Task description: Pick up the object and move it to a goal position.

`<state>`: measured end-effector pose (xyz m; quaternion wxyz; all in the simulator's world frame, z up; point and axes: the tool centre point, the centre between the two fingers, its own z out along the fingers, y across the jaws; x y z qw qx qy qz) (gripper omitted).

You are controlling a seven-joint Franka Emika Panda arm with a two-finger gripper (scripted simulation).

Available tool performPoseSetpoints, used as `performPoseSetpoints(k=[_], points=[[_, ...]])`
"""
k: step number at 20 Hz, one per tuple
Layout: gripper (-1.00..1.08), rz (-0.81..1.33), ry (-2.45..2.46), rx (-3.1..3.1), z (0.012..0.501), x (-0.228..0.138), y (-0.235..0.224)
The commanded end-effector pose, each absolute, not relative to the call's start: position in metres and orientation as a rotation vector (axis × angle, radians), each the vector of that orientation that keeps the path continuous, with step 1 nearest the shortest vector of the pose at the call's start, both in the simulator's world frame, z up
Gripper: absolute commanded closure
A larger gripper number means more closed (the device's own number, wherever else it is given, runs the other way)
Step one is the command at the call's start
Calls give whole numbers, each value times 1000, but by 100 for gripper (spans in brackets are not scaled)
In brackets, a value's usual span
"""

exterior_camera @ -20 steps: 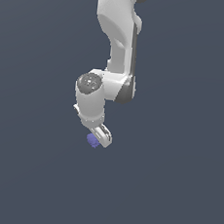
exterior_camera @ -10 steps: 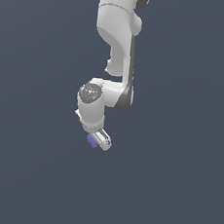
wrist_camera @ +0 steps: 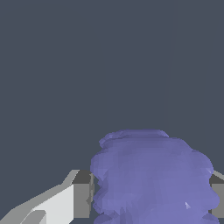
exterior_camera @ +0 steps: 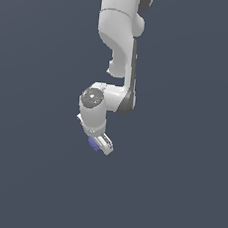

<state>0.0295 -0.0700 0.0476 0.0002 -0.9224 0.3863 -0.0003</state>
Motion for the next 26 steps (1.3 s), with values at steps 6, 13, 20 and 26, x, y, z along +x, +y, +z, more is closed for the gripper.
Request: performPoseSetpoints(k=[6, 13, 20, 26], points=[[108, -1, 1213, -2897, 47, 30, -70], [108, -1, 1213, -2897, 60, 28, -66], [108, -1, 1214, -2897, 101, 22, -55], [108, 0, 1215, -2897, 158, 14, -40]])
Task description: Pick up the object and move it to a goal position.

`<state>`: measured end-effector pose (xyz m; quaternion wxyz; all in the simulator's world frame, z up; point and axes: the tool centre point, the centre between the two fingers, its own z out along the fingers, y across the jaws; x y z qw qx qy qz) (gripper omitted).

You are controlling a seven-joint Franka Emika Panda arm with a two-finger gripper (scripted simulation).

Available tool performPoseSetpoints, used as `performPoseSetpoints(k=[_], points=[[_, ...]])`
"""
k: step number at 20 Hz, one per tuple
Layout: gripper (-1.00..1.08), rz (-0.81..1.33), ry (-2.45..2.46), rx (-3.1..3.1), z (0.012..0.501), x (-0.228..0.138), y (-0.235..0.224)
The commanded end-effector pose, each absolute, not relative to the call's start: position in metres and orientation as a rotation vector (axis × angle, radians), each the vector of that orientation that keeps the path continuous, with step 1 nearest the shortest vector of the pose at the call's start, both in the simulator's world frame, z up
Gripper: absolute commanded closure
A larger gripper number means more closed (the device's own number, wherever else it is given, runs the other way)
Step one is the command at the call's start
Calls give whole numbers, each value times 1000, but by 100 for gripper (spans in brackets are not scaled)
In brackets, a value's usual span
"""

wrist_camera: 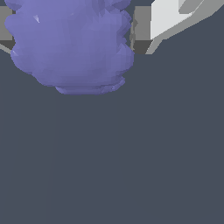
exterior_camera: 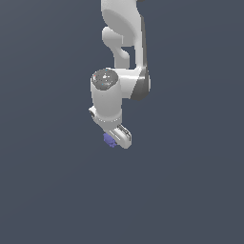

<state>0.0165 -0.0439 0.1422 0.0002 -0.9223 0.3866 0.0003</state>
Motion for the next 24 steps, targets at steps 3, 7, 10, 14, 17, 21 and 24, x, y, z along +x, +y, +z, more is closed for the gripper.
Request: performPoseSetpoints(k=[3, 7, 10, 14, 17, 21, 24], points=[[108, -1, 1215, -2897, 193, 10, -30], [108, -1, 1216, -2897, 241, 4, -18], [108, -1, 1216, -2897, 276, 0, -8], [108, -1, 1217, -2898, 321, -5, 4], [108, -1, 1217, -2898, 349, -7, 12], [108, -1, 1216, -2898, 379, -9, 20], [108, -1, 1216, -2898, 395, -10, 25]])
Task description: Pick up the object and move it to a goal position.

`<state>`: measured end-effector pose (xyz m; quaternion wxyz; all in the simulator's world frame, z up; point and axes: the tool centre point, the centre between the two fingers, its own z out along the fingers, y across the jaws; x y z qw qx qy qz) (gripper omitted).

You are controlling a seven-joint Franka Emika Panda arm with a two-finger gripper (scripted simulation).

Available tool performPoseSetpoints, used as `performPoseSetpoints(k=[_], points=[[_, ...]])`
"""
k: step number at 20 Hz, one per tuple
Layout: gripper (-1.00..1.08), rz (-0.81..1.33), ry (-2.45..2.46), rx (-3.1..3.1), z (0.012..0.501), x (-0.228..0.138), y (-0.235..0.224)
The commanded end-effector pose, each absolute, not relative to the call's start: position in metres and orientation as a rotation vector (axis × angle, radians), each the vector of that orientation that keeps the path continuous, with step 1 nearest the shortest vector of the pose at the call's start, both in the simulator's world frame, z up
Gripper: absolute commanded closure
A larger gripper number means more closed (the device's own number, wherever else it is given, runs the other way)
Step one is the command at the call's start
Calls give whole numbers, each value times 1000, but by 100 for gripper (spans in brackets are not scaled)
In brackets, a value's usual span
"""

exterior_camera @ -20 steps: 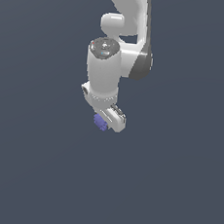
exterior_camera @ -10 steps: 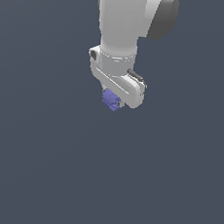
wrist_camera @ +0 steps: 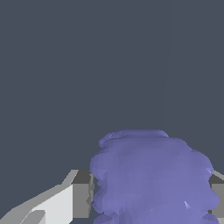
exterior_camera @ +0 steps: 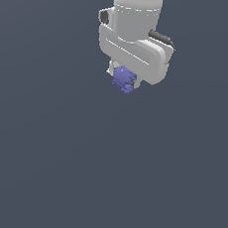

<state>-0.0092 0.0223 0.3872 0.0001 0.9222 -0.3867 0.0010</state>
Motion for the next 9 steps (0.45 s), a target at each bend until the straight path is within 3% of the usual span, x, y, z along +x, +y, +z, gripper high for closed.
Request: performPoseSetpoints(k=[1, 9], points=[[108, 1, -1215, 2897, 400, -10, 26], [108, 0, -1214, 2897, 415, -10, 30]])
